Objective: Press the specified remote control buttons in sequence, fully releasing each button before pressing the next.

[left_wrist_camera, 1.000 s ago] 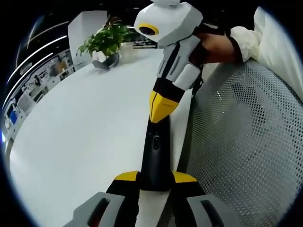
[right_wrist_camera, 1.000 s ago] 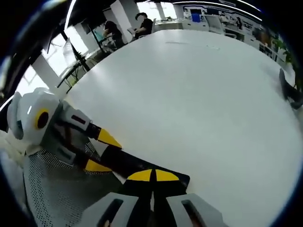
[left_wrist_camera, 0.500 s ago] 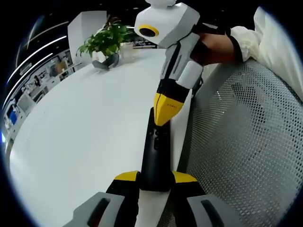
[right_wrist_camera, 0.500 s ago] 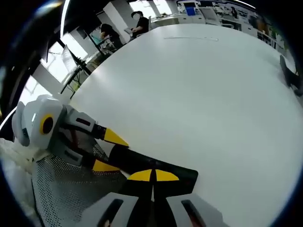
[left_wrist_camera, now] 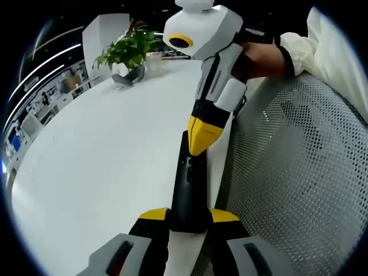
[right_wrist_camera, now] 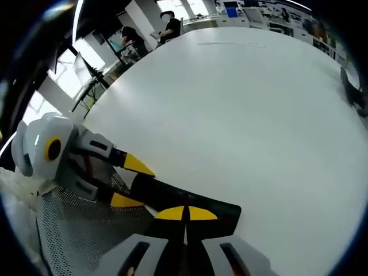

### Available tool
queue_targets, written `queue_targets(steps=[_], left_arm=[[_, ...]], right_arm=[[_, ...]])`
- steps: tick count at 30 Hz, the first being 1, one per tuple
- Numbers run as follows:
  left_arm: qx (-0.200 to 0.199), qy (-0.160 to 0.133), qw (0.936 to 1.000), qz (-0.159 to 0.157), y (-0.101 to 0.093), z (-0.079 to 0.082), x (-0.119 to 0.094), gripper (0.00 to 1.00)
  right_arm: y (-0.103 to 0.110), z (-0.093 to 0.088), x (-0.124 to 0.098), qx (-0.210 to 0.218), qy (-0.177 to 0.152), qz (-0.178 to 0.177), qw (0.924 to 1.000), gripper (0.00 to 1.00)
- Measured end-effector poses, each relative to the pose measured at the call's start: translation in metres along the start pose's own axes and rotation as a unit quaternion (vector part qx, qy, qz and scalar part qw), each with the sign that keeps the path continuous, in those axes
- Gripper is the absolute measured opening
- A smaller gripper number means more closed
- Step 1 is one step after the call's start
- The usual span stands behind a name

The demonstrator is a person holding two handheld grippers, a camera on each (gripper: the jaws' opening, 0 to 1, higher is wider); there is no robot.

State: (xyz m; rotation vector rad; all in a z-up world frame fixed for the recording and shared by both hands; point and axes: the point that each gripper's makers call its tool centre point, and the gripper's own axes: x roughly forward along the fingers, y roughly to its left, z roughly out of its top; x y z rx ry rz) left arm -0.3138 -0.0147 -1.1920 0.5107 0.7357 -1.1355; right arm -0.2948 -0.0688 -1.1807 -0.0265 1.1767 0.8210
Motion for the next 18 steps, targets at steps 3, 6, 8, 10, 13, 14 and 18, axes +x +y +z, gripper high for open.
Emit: queue_targets(steps=[3,6,8,10,13,14,18], left_arm=[[0.000,-0.001,1.0000,0.000,-0.0001,-0.0001,0.0000,0.25],[0.001,-0.001,1.0000,0.000,0.0000,-0.0001,0.0002,0.25],[0.000,-0.001,1.0000,0.000,-0.0001,-0.0001,0.0003,0.25],[-0.001,-0.001,1.0000,0.001,-0.0002,0.0000,0.0004,0.25],[-0.001,-0.001,1.0000,0.001,-0.0004,0.0001,0.0004,0.25],[-0.001,-0.001,1.0000,0.001,-0.0005,0.0002,0.0004,0.25],[-0.001,-0.001,1.0000,0.001,-0.0005,0.0001,0.0008,0.25]], right_arm=[[-0.0012,0.0002,-0.0002,0.022,-0.004,0.009,0.9997,0.00],[-0.0005,0.0001,0.0004,0.025,-0.005,0.010,0.9996,0.00],[-0.0016,-0.0002,0.0009,0.042,-0.007,0.010,0.9990,0.00],[-0.0033,0.0000,0.0009,0.057,-0.007,0.014,0.9983,0.00],[-0.0011,-0.0004,0.0013,0.044,-0.004,0.004,0.9990,0.00],[-0.0010,-0.0004,0.0014,0.033,-0.004,0.000,0.9995,0.00],[0.0003,-0.0009,0.0006,0.009,-0.009,0.001,0.9999,0.00]])
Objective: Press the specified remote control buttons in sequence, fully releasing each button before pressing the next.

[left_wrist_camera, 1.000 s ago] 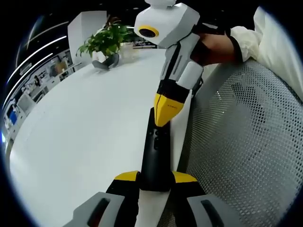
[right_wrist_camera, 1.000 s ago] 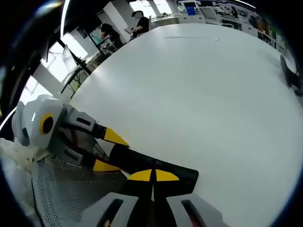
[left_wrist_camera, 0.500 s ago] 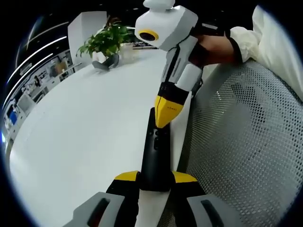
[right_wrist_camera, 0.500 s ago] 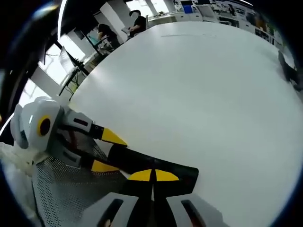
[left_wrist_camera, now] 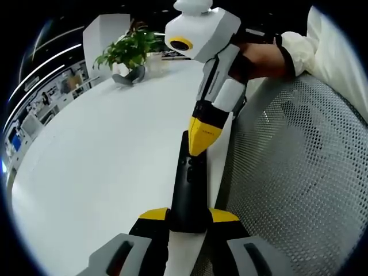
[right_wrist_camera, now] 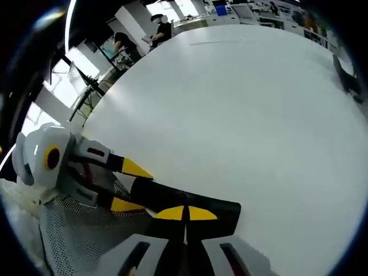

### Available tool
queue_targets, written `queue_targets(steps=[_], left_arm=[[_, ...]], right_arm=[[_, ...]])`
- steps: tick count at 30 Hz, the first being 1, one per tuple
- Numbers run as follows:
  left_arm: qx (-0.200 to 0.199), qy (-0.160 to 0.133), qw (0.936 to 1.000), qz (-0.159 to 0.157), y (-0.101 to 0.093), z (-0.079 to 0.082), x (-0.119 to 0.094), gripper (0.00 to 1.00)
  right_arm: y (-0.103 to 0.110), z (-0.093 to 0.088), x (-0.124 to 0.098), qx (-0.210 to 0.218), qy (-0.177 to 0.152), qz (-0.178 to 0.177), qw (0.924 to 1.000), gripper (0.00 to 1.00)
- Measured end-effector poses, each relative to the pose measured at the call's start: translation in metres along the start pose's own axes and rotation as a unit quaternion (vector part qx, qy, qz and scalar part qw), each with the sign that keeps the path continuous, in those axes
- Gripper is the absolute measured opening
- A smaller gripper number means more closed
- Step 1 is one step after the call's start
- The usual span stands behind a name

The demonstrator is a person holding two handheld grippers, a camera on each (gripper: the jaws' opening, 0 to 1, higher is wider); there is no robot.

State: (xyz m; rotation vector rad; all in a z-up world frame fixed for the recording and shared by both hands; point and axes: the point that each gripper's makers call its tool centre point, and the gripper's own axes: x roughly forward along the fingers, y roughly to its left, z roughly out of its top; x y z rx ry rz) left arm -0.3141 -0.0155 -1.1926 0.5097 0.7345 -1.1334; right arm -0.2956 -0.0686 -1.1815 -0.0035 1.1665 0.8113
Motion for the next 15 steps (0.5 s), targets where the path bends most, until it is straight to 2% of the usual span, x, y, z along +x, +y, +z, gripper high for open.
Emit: queue_targets(steps=[4,9,15], left_arm=[[0.000,0.001,1.0000,-0.001,0.0002,-0.0001,0.0003,0.25],[0.001,0.002,1.0000,-0.001,0.0001,0.0002,0.0003,0.25],[0.002,0.003,1.0000,-0.002,0.0002,0.0003,0.0002,0.25]], right_arm=[[0.0013,0.0001,-0.0001,-0.017,0.003,-0.007,0.9998,0.00],[0.0010,-0.0002,-0.0012,-0.017,0.002,-0.008,0.9998,0.00],[0.0002,-0.0044,-0.0034,-0.020,0.018,-0.013,0.9995,0.00]])
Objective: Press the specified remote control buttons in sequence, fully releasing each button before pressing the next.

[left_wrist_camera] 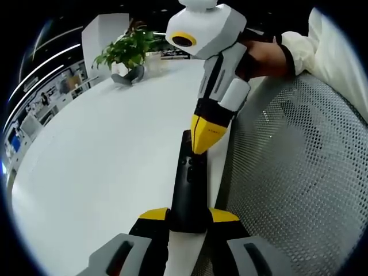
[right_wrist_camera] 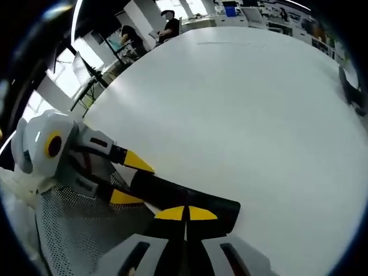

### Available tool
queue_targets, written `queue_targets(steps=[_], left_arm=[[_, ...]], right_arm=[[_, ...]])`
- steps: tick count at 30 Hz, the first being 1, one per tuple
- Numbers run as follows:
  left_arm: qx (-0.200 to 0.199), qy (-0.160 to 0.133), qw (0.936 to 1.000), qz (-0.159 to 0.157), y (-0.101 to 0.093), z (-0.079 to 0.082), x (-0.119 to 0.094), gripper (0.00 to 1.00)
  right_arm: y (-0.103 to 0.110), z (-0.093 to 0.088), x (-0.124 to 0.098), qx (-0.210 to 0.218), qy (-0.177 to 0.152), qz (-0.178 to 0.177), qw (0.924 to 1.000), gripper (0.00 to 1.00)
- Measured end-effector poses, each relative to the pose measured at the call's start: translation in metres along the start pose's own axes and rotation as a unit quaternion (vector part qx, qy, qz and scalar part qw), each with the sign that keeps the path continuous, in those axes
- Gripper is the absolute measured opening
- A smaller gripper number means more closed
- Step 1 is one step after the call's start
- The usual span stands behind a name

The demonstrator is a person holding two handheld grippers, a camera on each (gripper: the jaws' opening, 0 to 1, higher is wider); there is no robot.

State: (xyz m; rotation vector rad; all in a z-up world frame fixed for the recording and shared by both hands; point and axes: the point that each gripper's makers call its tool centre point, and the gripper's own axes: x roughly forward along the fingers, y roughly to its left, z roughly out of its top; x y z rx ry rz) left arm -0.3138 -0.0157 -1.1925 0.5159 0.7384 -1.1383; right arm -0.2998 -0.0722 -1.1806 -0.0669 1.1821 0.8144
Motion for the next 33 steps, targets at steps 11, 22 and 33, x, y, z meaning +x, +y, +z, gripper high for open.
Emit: queue_targets(steps=[11,22,33], left_arm=[[0.004,-0.001,1.0000,-0.001,0.0003,0.0003,-0.0006,0.25],[0.003,-0.003,1.0000,0.000,0.0000,0.0005,-0.0010,0.25],[0.004,-0.004,1.0000,-0.001,-0.0007,0.0007,-0.0006,0.25]], right_arm=[[-0.0041,-0.0074,-0.0045,-0.006,0.020,-0.017,0.9996,0.00],[-0.0045,-0.0069,-0.0035,-0.013,0.021,-0.018,0.9995,0.00],[-0.0047,-0.0098,-0.0016,-0.029,0.029,-0.026,0.9988,0.00]])
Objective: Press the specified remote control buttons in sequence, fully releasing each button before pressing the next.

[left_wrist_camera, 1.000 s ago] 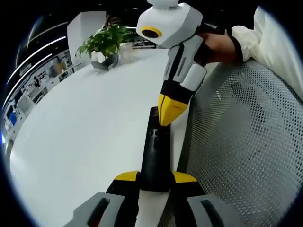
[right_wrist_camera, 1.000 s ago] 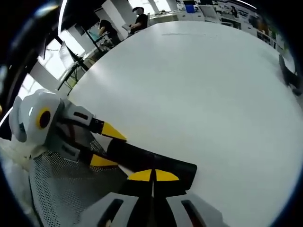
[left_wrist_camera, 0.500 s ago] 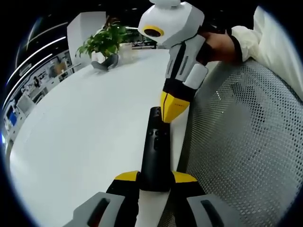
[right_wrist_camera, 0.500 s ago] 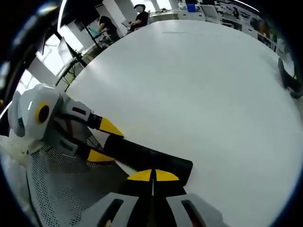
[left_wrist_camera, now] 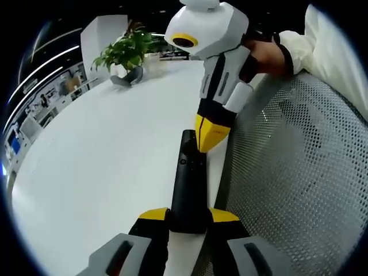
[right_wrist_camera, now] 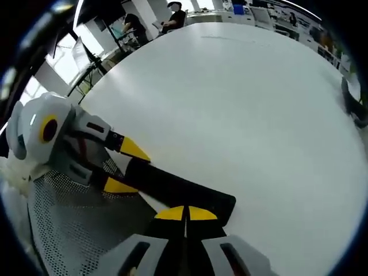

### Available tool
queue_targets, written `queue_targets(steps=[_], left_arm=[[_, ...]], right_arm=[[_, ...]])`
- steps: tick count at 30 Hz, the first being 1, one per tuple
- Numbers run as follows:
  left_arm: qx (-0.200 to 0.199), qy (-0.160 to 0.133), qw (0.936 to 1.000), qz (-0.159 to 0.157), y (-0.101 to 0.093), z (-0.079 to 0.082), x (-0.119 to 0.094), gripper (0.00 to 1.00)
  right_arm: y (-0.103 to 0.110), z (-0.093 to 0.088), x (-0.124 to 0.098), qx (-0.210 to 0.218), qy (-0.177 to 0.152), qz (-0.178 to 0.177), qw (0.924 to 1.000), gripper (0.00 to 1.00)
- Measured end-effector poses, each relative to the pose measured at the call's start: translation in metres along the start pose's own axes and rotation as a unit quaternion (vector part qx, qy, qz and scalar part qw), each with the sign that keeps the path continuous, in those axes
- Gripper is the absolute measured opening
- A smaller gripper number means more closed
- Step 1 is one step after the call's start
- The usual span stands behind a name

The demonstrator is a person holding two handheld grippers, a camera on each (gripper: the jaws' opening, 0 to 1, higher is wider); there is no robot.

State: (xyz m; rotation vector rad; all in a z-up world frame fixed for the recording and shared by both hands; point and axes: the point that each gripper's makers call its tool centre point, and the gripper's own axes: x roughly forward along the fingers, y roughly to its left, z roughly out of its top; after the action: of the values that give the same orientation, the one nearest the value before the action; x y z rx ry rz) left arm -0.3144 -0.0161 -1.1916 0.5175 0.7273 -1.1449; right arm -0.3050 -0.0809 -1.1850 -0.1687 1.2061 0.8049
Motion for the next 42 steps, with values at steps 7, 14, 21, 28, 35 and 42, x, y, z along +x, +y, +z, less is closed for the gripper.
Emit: queue_targets(steps=[7,14,21,28,35,42], left_arm=[[0.000,0.000,1.0000,0.000,0.000,0.000,0.000,0.25],[0.002,0.001,1.0000,0.001,-0.001,0.000,0.000,0.26],[0.016,0.000,0.9999,0.000,-0.001,0.001,0.001,0.25],[0.017,0.000,0.9998,-0.002,-0.002,0.002,0.001,0.25],[0.020,0.003,0.9998,-0.007,-0.005,0.001,0.002,0.24],[0.021,0.003,0.9997,-0.008,-0.005,0.002,0.001,0.24]], right_arm=[[-0.001,0.000,0.001,0.009,-0.002,0.000,1.0000,0.00],[0.000,0.000,0.000,0.006,-0.006,0.000,1.0000,0.00],[-0.001,0.000,-0.001,0.037,-0.005,0.014,0.9992,0.00],[-0.002,0.008,-0.007,0.035,-0.025,0.010,0.9990,0.00],[0.001,0.013,-0.006,0.025,-0.037,0.009,0.9990,0.00],[-0.001,0.010,-0.004,0.014,-0.027,0.004,0.9995,0.00]])
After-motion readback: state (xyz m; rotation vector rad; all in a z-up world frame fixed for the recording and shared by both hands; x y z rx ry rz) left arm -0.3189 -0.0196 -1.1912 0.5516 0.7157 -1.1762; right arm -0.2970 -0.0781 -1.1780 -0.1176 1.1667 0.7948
